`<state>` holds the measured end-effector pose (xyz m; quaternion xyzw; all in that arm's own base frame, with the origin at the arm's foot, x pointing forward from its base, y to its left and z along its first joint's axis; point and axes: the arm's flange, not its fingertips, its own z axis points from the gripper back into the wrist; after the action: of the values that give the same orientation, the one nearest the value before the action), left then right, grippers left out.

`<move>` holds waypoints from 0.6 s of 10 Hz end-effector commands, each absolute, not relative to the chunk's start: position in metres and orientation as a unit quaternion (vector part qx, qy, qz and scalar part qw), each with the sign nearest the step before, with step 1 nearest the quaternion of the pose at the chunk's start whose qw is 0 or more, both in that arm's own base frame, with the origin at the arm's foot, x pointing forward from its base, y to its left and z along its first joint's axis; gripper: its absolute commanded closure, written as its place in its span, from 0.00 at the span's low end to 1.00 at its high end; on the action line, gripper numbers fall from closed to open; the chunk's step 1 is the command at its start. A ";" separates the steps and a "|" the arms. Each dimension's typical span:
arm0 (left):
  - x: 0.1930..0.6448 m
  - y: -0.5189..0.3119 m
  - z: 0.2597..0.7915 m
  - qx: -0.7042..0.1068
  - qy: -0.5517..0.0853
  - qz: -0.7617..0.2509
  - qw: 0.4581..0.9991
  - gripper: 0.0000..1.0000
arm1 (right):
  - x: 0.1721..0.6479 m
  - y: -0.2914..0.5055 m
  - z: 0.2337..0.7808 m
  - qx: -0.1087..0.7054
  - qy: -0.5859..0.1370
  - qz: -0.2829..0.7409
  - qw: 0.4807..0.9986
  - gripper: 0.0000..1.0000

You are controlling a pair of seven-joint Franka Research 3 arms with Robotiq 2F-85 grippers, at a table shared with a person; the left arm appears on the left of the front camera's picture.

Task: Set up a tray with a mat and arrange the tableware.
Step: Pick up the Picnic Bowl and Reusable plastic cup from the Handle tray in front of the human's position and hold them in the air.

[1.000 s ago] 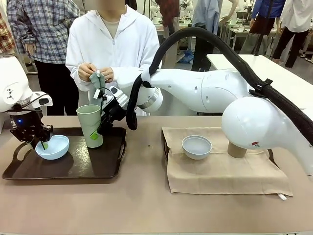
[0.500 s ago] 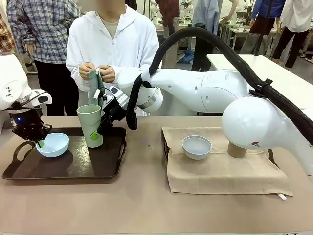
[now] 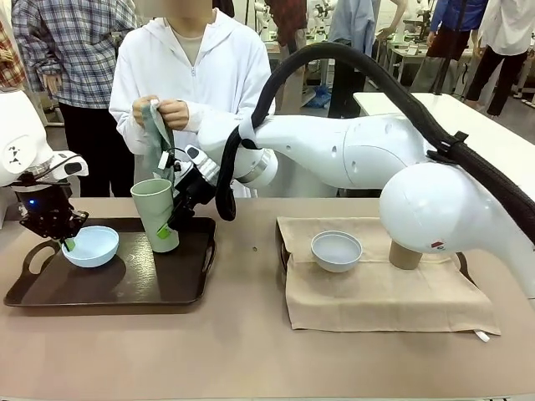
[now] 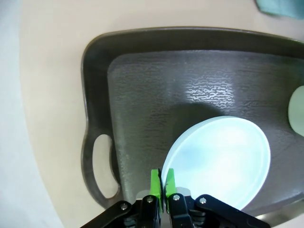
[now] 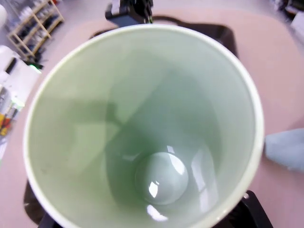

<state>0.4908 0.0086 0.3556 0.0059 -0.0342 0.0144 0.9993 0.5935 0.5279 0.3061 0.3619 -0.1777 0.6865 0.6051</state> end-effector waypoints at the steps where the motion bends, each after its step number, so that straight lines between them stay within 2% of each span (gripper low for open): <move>1: 0.483 0.002 0.364 -0.005 -0.022 0.013 1.000 1.00 | 0.560 0.504 0.337 0.323 -0.147 0.695 0.625 0.74; 6: 0.453 -0.039 0.441 0.002 -0.056 -0.019 0.998 1.00 | 0.458 0.429 0.415 0.274 -0.194 0.654 0.678 0.74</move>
<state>0.4663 -0.0287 0.4248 0.0036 -0.0511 -0.0184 0.9985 0.5006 0.4551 0.4039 0.2746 -0.1774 0.6738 0.6626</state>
